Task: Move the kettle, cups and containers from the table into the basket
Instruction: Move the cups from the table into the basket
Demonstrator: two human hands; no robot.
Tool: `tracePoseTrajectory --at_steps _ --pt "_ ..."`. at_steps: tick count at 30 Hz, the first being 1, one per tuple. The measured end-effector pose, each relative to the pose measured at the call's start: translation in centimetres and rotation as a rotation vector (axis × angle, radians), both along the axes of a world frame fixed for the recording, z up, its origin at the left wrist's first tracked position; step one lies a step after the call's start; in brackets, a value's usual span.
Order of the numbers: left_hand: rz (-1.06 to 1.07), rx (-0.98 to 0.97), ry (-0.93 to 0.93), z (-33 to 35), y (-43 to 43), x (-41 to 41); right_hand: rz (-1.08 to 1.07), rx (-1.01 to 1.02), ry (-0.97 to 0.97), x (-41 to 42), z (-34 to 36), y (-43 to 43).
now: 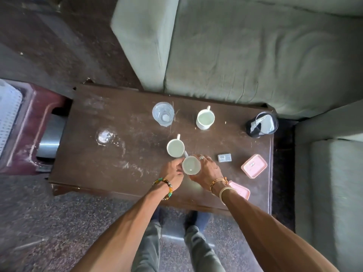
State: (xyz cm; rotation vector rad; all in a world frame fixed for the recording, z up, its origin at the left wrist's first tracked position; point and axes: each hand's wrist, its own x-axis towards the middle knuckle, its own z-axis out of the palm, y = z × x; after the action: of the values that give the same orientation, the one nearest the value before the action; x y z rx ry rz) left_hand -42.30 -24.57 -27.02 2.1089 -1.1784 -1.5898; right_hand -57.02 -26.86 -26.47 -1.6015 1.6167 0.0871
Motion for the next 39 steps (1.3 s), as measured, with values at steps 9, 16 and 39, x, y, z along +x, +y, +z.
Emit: tracePoseTrajectory --at_steps 9,16,39 --pt "0.072 -0.246 -0.007 17.5 -4.2 3.5 0.19 -0.233 -0.025 2.5 17.2 -6.1" --pt "0.149 -0.413 -0.087 28.7 -2.1 9.6 0.364 -0.395 -0.048 9.5 27.8 -6.4" --pt "0.472 -0.48 -0.234 37.9 19.2 45.6 0.648 -0.579 -0.232 47.6 37.0 11.0"
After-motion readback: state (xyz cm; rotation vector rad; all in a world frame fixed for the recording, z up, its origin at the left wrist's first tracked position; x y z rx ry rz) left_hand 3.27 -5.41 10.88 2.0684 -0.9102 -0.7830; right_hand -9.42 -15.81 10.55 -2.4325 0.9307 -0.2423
